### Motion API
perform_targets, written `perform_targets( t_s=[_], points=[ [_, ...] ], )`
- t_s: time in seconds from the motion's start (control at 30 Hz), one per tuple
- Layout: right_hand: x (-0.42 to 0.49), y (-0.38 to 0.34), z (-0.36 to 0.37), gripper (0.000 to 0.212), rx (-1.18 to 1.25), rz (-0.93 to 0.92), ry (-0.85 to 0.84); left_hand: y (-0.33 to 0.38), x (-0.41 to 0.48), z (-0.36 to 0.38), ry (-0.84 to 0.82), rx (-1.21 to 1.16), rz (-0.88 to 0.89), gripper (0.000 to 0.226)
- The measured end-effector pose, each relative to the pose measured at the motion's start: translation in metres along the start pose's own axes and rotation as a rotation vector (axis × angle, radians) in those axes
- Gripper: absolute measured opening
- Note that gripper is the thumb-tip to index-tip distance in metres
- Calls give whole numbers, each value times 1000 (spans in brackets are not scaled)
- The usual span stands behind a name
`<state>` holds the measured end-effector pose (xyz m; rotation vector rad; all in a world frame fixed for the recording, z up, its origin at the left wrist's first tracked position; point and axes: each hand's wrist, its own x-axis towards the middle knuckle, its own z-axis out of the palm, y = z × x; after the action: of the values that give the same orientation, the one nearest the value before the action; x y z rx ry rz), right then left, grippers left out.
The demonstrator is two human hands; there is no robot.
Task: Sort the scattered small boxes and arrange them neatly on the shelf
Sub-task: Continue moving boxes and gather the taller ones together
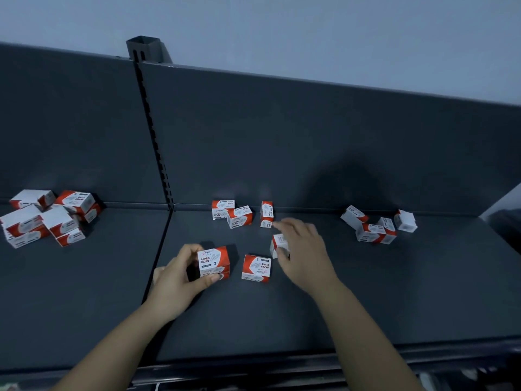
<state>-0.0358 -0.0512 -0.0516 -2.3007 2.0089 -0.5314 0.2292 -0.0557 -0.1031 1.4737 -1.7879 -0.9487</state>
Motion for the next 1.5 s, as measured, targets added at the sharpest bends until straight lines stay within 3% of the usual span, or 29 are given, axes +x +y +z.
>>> perform_targets(
  t_s=[0.1, 0.23, 0.33, 0.43, 0.53, 0.67, 0.9, 1.27, 1.5],
  points=[
    [6, 7, -3, 35, 2, 81, -206, -2, -2, 0, 0, -12, 22, 55],
    [-5, 6, -3, 17, 372, 114, -58, -3, -2, -1, 9, -17, 29, 53],
    [-16, -7, 0, 35, 634, 35, -24, -4, -2, 0, 19, -18, 41, 51],
    [-28, -14, 10, 41, 437, -120, -177, -6, -1, 0, 18, -19, 44, 50],
    [-35, -6, 17, 52, 278, -104, -252, -7, -1, 0, 10, -25, 43, 50],
    [-43, -4, 15, 46, 375, -124, -249, -7, -1, 0, 8, -5, 50, 50],
    [-37, -13, 16, 36, 610, 82, -314, -6, -2, -2, 9, 7, 59, 49],
    [-44, -32, 32, 51, 678, 228, -110, -10, -6, -9, -29, -76, 44, 49],
    [-62, -49, 20, 52, 764, 342, -7, -9, -8, -13, -69, -125, 42, 38]
  ],
)
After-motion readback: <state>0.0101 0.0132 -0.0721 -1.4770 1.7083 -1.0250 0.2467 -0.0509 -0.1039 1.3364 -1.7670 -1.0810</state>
